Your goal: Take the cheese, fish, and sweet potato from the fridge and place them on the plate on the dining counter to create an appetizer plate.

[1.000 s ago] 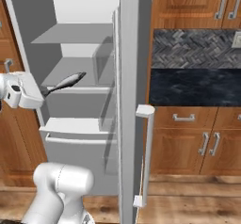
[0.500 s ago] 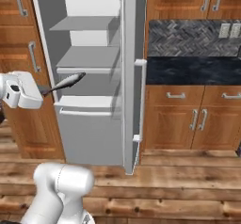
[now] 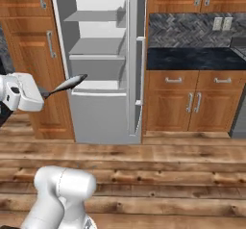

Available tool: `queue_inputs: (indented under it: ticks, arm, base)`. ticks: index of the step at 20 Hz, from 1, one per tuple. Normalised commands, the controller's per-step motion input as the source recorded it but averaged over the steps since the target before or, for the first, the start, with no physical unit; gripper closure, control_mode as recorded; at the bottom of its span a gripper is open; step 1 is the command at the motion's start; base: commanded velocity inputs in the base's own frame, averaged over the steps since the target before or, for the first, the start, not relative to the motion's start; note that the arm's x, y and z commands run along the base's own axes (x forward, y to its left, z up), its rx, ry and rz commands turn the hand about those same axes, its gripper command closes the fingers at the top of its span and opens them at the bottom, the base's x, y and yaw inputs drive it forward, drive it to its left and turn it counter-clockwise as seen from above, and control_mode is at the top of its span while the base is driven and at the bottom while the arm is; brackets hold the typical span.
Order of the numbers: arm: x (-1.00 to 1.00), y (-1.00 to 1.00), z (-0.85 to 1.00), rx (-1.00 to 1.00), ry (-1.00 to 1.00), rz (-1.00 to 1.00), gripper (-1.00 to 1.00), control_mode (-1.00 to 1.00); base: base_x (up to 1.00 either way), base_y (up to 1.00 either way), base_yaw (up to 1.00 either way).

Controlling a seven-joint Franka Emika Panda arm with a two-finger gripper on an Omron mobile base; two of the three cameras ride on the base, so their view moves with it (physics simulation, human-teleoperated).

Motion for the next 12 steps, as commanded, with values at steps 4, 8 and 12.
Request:
queue_inputs:
  ticks: [4, 8, 12]
  arm:
    - [0.0, 0.0, 0.0, 0.0, 0.0, 0.0, 1.0, 1.0]
    - [0.0, 0.0, 0.0, 0.0, 0.0, 0.0, 1.0, 1.0]
    - [0.0, 0.0, 0.0, 0.0, 0.0, 0.0, 1.0, 1.0]
  base:
    - [-1.0, 0.0, 0.0]
    - [-1.0, 0.0, 0.0]
    - [-1.0, -0.02, 0.0]
